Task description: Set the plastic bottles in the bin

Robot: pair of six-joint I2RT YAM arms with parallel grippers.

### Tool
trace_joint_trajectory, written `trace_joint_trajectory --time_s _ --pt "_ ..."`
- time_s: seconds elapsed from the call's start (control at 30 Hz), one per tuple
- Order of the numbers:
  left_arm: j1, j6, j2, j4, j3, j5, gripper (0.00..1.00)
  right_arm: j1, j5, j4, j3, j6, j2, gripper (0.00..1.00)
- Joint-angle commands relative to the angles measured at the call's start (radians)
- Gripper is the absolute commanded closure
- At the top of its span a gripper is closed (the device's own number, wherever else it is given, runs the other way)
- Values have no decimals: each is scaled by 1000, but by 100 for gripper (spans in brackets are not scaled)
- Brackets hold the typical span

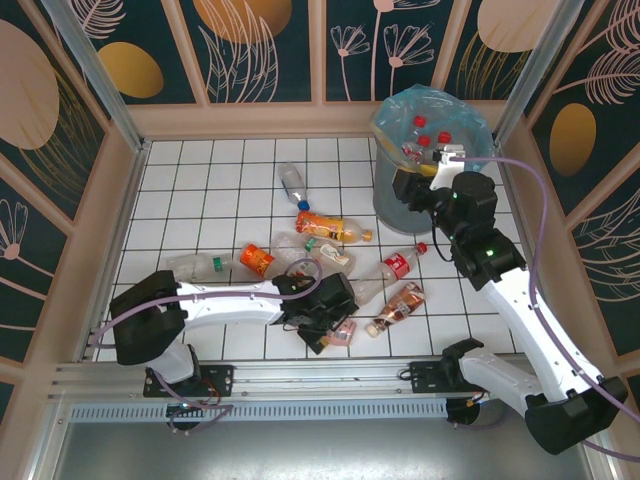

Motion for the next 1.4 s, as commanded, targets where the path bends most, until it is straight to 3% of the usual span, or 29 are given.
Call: trace_joint_trajectory --time_s 0.0,0.3,0.63,1.07,1.37 --pt "-6 -12 21 31 11 23 11 8 19 38 -22 -16 -12 44" --pt "-6 -39 6 58 -95 -1 22 8 17 62 -55 -2 -10 44" --pt "-6 12 19 9 -119 -36 11 9 -7 76 -60 23 13 44" --pt "0 138 -83 -244 -57 -244 24 10 -7 85 -59 23 34 44" --pt "12 222 -127 -240 -106 -287 19 10 -7 107 -51 23 62 44"
